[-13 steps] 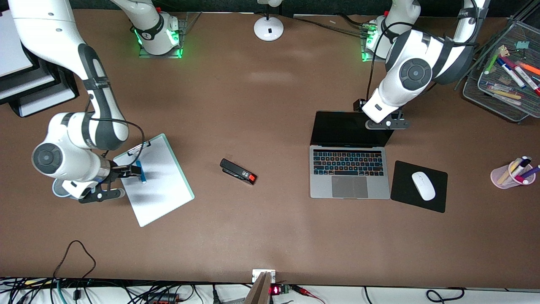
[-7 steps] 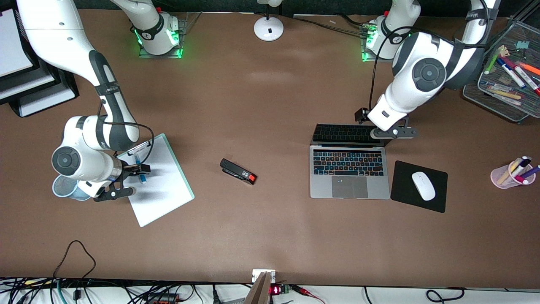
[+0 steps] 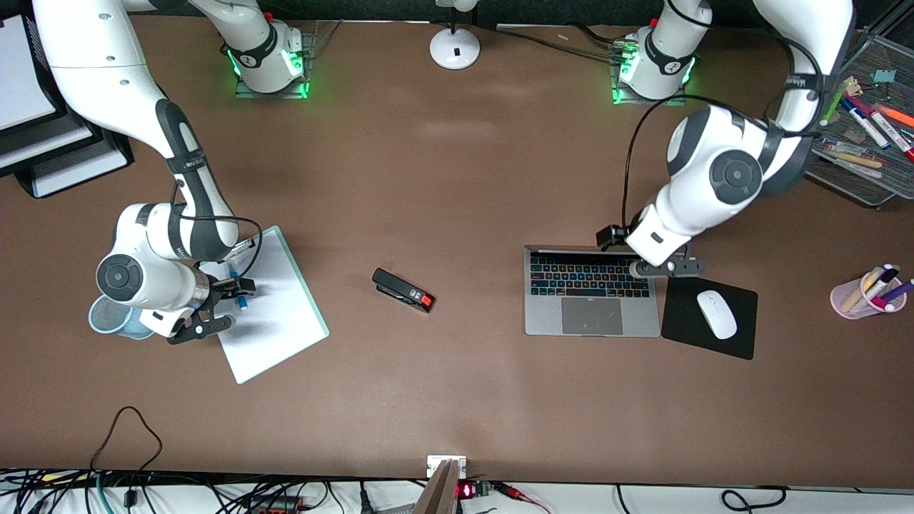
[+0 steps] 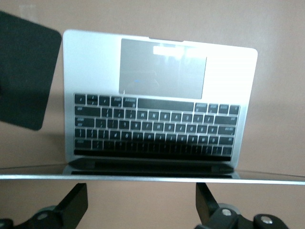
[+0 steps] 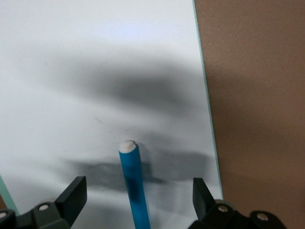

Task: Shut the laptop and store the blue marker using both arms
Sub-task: 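Push the laptop lid down shut with the left gripper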

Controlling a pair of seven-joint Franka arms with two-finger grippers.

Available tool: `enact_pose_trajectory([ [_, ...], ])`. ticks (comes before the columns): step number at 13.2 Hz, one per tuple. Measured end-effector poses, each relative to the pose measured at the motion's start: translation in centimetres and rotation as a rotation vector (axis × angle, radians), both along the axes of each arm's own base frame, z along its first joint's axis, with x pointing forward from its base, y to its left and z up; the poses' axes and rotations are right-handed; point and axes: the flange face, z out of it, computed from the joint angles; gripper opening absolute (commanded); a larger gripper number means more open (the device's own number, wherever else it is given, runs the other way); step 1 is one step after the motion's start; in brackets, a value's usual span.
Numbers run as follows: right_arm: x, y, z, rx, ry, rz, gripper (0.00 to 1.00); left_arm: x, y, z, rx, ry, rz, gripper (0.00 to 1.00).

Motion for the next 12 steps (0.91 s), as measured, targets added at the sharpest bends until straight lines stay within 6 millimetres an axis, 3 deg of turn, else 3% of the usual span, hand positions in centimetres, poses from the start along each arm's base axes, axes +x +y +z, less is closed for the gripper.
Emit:
enact_pose_trajectory([
  [4,0.1,0.0,-0.5,0.003,-0.009,0.024,0.69,2.2,0.4,-3.6,-0.037,-0.025,0.03,1.0],
  [7,0.2,0.0,-0.9,0.006,-0.015,0.05,0.66,3.6,1.1,-6.8,-0.053,-0.012,0.054,1.0],
  [12,0.4,0.3,-0.7,0.007,-0.025,0.063,0.56,5.9,0.8,-9.6,-0.086,-0.016,0.071,1.0],
])
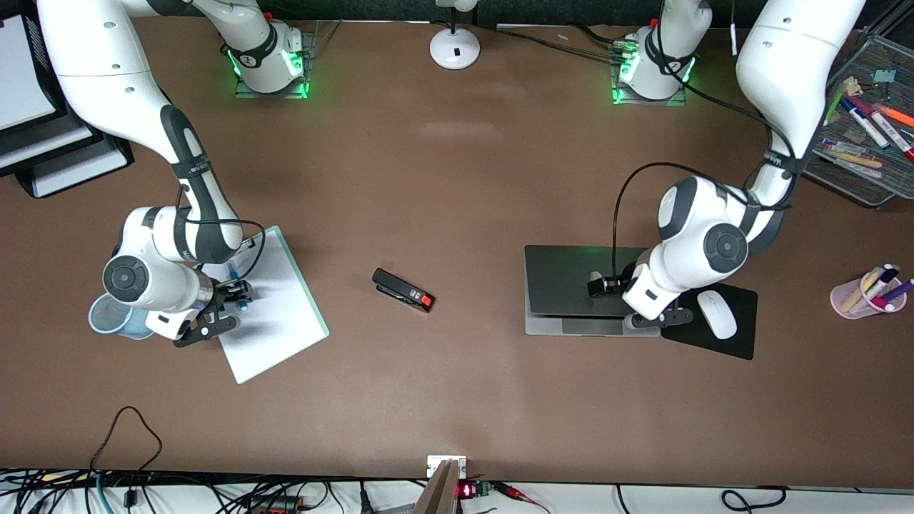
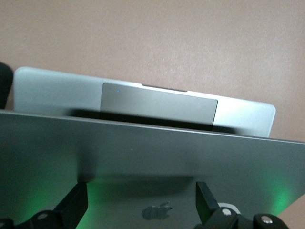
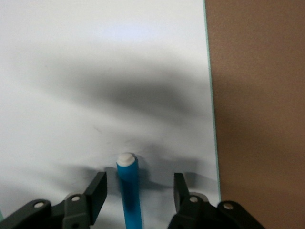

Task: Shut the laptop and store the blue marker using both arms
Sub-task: 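Push the laptop lid down shut with the left gripper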

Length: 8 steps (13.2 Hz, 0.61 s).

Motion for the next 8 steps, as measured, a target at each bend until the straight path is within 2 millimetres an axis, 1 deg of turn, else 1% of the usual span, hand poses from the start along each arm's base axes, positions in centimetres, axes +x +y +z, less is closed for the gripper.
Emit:
enact_pose_trajectory([
  [1,0.1,0.1,0.2,0.0,-0.005,0.002,0.54,0.2,0.0,-0.7,-0.006,-0.007,0.004,1.0],
  [3,0.3,0.5,0.4,0.003,-0.01,0.007,0.54,0.4,0.0,-2.1,-0.001,-0.013,-0.005,1.0],
  [5,0.3,0.8,0.3,0.005,-0.009,0.013,0.54,0.7,0.1,-2.9,0.039,-0.028,-0.05,1.0],
  [6,0.3,0.8,0.2,0.006,-0.007,0.022,0.52,1.0,0.2,-2.8,0.055,-0.04,-0.067,1.0],
  [8,0.2,0.9,-0.2,0.008,0.0,0.04,0.5,1.7,0.3,-2.2,0.068,-0.055,-0.078,1.0],
])
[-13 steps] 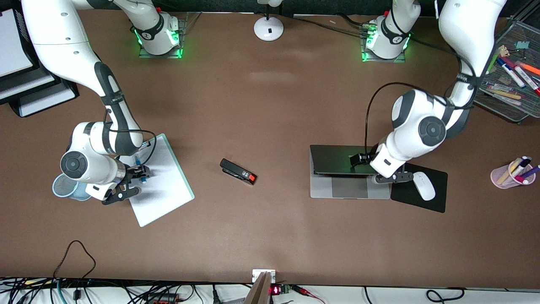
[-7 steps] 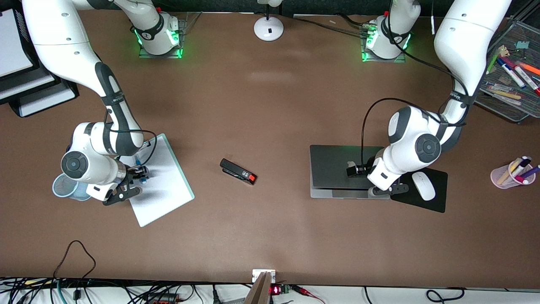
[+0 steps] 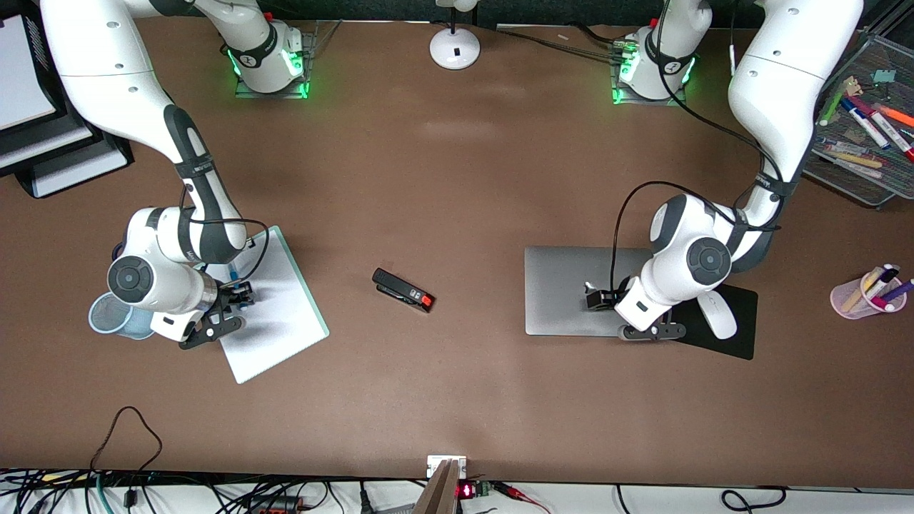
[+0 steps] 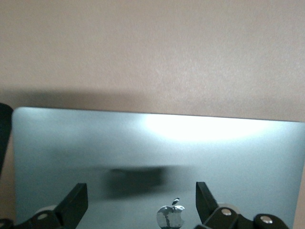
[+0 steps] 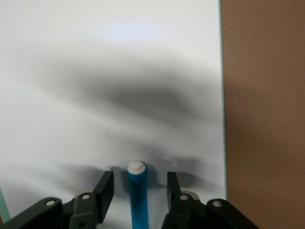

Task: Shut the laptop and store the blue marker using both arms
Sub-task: 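Push the laptop lid down shut with the left gripper, then raise the left gripper away from the closed laptop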

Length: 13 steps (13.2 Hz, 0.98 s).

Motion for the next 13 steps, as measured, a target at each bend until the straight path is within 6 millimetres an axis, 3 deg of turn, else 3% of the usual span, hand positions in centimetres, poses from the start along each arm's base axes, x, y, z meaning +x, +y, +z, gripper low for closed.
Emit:
enact_pose_trajectory([
  [3,0.0,0.0,-0.2,0.001,0.003,0.008,0.37,1.8,1.1,2.9,0.02,0.021,0.0,1.0],
  [8,0.3,0.2,0.1,0.003,-0.006,0.012,0.29,4.6,4.3,13.9,0.049,-0.034,0.017,1.0],
  [10,0.3,0.2,0.1,0.003,-0.007,0.013,0.29,4.4,6.3,16.9,0.062,-0.054,0.01,1.0],
  [13,0.3,0.2,0.0,0.003,-0.005,0.013,0.29,3.2,7.2,21.3,0.114,-0.048,-0.012,1.0],
])
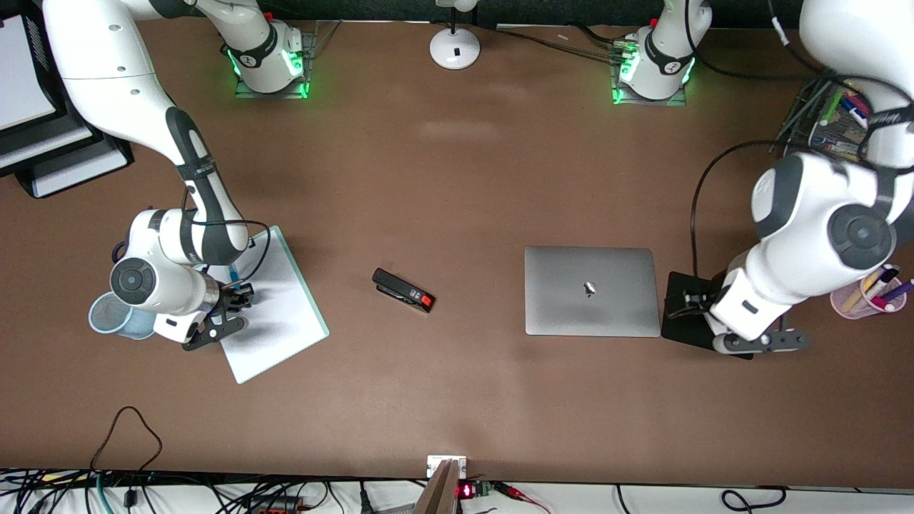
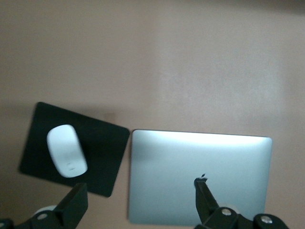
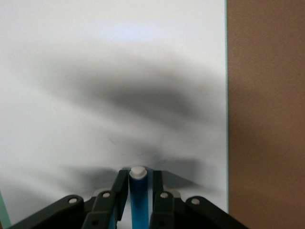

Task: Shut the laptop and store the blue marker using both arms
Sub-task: 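Raise the left gripper away from the closed laptop, then lift the blue marker with the right gripper and carry it over the cup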

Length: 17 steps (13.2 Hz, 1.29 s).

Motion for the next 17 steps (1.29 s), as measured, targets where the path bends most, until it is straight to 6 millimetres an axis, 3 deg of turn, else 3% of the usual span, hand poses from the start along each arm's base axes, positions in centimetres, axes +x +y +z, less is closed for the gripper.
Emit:
enact_pose_trajectory([
  [2,0.0,0.0,-0.2,0.0,0.003,0.0,0.26,-1.5,0.2,4.1,0.074,-0.008,-0.027,1.0],
  [6,0.0,0.0,-0.4,0.0,0.006,0.004,0.11,-5.5,-0.1,11.5,0.138,0.008,-0.037,1.0],
  [11,0.2,0.0,-0.1,0.0,-0.003,0.006,0.05,-10.5,-0.9,17.7,0.184,0.027,-0.049,1.0],
  [14,2.3,0.0,3.3,0.002,-0.039,0.004,0.05,-12.1,-1.5,19.3,0.161,0.023,-0.056,1.0],
  [17,3.9,-0.4,9.3,0.011,-0.04,0.028,0.05,-13.8,-0.9,20.2,0.131,0.03,-0.062,1.0],
])
